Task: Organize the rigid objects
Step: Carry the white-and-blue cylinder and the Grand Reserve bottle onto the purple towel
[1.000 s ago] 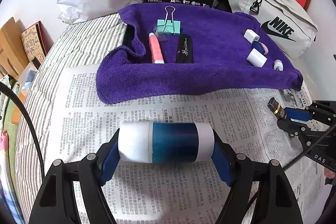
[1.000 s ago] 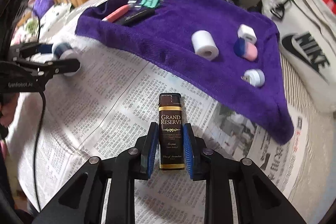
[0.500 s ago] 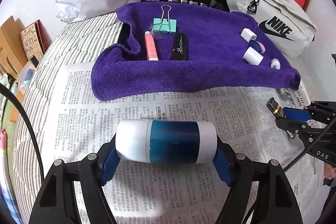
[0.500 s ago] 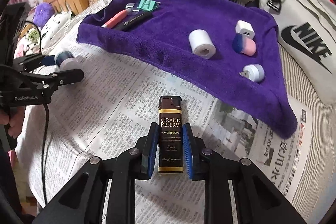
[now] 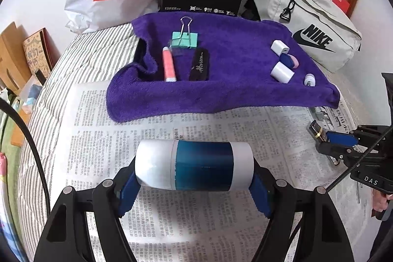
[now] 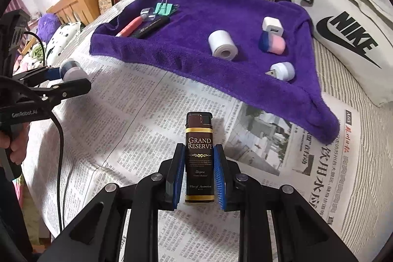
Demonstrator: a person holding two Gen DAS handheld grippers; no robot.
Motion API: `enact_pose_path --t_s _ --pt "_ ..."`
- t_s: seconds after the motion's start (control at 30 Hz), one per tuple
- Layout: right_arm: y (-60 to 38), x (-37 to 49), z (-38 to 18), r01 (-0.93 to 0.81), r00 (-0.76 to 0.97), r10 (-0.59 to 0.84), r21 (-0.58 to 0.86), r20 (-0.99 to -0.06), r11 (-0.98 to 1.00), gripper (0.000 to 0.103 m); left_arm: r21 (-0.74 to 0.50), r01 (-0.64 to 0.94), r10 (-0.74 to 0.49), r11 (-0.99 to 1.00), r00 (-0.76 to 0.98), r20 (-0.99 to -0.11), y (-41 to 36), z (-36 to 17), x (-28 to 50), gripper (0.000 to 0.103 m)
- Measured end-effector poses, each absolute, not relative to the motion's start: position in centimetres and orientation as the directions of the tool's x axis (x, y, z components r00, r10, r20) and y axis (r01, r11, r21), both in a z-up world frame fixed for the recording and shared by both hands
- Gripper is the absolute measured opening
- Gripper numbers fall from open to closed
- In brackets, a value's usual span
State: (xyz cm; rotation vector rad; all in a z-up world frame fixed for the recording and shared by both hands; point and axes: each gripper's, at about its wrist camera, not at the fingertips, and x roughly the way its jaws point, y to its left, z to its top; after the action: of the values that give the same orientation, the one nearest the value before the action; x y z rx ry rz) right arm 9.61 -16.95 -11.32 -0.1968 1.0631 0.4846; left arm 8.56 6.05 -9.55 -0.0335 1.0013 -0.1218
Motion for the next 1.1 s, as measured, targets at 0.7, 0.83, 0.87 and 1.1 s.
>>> enact_pose_path --t_s 0.7,0.83,0.87,1.1 --pt "-17.8 15.7 -6.5 -0.414 0.445 0.304 0.108 -0.842 0.904 0.023 -0.096 0.119 -0.147 0.988 0.564 -0.813 5.2 -5.6 11.8 0.075" --pt "-17.6 17.7 -6.7 -0.396 0.441 0.299 0.115 -0.846 0.911 0.023 -0.092 0.125 -0.147 0.988 0.565 -0.812 5.0 -5.3 12.9 0.075" --pt "-17.4 18.4 -6.8 -0.39 0.441 0.293 0.113 -0.849 0.914 0.023 -0.089 0.126 -0.145 0.988 0.564 -0.813 5.0 -5.3 13.2 0.075" --pt "-17.1 21.1 -8.5 -0.355 0.425 0.268 0.113 -0.864 0.928 0.023 -0.085 0.14 -0.15 0.986 0.563 -0.813 4.8 -4.8 15.0 0.075"
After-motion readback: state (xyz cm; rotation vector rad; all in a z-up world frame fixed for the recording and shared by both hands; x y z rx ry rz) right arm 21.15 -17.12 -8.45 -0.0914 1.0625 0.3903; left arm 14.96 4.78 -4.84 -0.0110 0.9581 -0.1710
